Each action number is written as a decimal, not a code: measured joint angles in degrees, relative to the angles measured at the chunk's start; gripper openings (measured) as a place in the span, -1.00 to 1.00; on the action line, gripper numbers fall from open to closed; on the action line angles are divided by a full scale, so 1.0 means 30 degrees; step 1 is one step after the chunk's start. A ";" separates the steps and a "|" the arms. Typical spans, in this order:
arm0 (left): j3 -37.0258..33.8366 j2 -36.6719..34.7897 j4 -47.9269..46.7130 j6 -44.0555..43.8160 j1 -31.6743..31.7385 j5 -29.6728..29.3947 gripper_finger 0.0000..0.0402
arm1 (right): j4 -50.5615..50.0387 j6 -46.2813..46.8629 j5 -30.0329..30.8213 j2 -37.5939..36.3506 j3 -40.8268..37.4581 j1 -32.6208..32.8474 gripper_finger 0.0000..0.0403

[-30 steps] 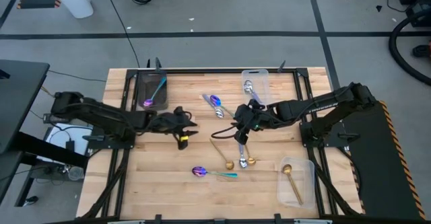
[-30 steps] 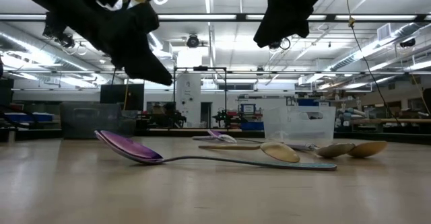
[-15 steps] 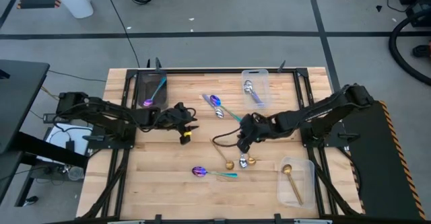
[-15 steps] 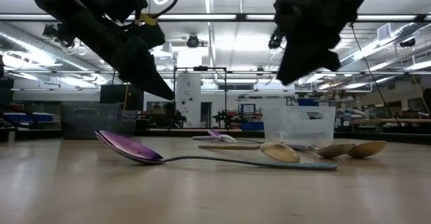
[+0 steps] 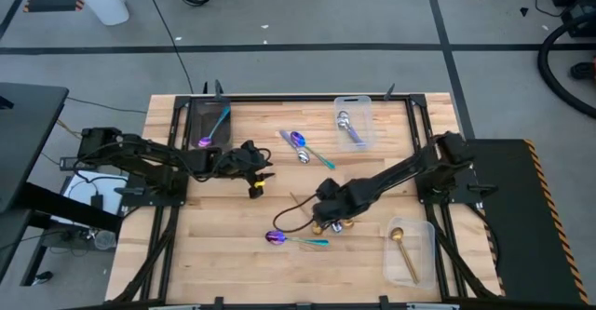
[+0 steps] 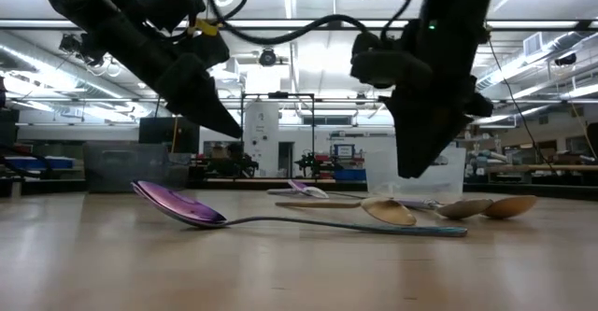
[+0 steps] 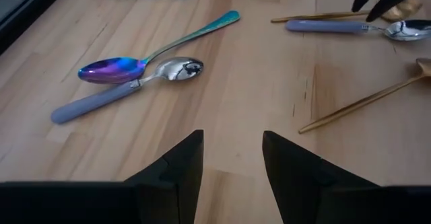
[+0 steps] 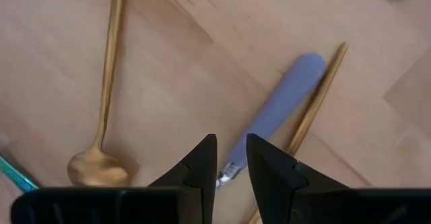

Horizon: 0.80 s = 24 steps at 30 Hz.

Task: Sort silverware by color (type)
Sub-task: Put the purple spoon into the top transparent bin

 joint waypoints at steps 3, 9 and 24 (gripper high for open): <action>0.0000 0.0000 -0.0334 -0.0018 -0.0058 0.0007 -0.20 | -0.1429 0.0758 -0.0002 0.1113 0.1525 0.0124 -0.55; 0.0000 -0.0007 -0.1839 0.0511 -0.0684 0.0025 -0.20 | -0.2287 0.0952 -0.0049 0.2358 0.2825 0.0423 -0.54; 0.0000 -0.0007 -0.3278 0.2071 -0.1935 0.0015 -0.20 | -0.3730 0.5632 -0.1683 0.2429 0.2842 0.0483 -0.18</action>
